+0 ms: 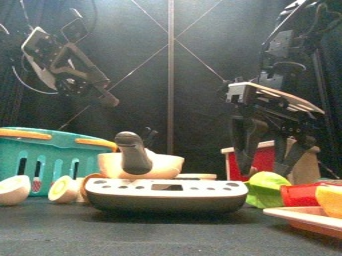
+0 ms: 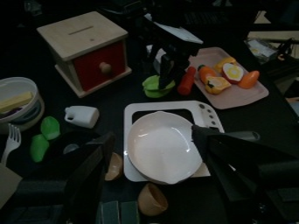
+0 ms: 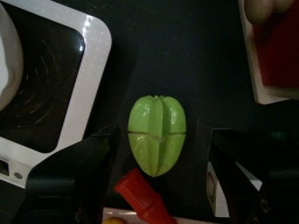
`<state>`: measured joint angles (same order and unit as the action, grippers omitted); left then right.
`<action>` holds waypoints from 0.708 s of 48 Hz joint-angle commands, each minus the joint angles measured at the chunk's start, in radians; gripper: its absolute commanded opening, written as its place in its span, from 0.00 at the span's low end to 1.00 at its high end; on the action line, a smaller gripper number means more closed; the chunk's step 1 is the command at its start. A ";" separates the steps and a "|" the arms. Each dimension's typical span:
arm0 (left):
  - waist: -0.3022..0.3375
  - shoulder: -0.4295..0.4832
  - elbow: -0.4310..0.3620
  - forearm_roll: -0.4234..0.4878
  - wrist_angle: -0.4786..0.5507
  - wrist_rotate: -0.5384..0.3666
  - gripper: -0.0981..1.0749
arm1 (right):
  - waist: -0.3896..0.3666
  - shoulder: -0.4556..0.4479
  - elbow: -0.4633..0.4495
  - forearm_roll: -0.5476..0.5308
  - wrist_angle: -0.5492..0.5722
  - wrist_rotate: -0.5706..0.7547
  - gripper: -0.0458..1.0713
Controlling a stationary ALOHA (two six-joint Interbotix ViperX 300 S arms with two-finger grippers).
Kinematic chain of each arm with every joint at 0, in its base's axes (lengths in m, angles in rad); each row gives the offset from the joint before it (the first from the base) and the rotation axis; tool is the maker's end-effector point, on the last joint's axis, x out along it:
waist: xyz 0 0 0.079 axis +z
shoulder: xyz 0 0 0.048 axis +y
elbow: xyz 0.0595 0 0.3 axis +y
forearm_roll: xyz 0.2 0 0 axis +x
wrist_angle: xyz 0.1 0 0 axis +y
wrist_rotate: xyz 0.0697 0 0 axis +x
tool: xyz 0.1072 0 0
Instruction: Place starfruit to right of stove
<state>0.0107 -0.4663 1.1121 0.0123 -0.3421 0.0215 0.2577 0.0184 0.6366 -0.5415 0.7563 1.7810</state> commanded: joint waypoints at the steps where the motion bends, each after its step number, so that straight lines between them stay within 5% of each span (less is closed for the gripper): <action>1: 0.002 0.000 -0.011 -0.002 -0.009 0.000 0.95 | 0.002 -0.018 -0.021 -0.003 0.000 -0.003 0.93; 22: 0.002 0.000 -0.002 0.000 -0.008 0.002 0.95 | 0.015 -0.029 -0.021 -0.023 -0.003 -0.006 0.93; 34: 0.002 0.000 -0.002 -0.002 -0.009 0.000 0.95 | 0.044 -0.120 -0.017 -0.054 -0.008 -0.006 0.93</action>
